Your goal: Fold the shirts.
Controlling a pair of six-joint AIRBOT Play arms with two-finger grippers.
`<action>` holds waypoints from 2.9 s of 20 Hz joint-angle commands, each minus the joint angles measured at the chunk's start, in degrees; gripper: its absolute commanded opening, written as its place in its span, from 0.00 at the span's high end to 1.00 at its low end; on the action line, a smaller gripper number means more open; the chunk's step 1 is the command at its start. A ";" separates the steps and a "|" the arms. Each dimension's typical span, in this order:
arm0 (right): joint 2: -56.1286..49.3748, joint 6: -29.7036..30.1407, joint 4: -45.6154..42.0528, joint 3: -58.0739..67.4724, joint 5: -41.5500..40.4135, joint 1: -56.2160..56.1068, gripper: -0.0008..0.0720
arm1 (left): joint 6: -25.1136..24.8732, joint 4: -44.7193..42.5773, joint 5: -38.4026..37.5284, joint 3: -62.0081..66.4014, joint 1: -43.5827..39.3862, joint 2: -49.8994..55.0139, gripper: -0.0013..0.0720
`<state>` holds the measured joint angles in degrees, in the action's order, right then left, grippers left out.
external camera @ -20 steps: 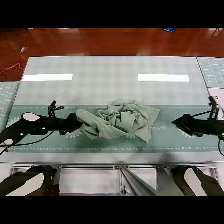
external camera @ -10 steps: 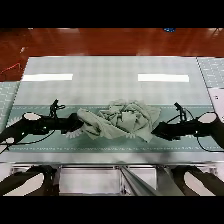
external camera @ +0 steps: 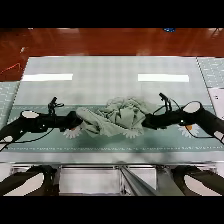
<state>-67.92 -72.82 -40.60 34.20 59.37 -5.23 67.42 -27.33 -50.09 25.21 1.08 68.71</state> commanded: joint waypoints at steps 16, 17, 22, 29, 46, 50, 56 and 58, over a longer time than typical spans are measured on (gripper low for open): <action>15.74 -6.05 -14.64 78.99 10.58 11.61 0.96 | 3.37 -0.28 -18.58 73.37 13.75 -17.97 0.96; 17.88 -6.45 -17.27 79.30 9.94 11.61 0.96 | 3.39 -1.75 -18.56 75.30 14.67 -19.69 0.96; 26.91 -10.34 -30.42 79.30 12.26 11.58 0.96 | 10.01 -19.78 -18.71 77.29 16.63 -29.57 0.96; 28.92 -12.94 -34.84 74.51 24.81 11.58 0.96 | 16.22 -28.81 -26.97 73.72 16.63 -36.68 0.96; -9.27 -10.86 -18.93 40.79 -3.21 11.56 0.96 | 10.16 -16.96 5.75 31.36 2.01 6.97 0.96; -19.10 -13.14 -15.21 45.86 -5.64 11.61 0.69 | 10.21 -17.00 2.08 44.09 1.53 19.21 0.83; -16.74 -11.08 -19.45 48.15 11.23 20.48 0.43 | 10.38 -29.81 -26.12 52.83 11.63 20.13 0.29; -13.29 -9.29 -22.60 45.70 16.17 26.18 0.43 | 10.36 -30.29 -29.86 47.25 17.33 16.79 0.29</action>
<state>-83.79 -84.23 -59.57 80.97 66.70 14.87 77.78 -53.30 -69.10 74.67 12.14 87.39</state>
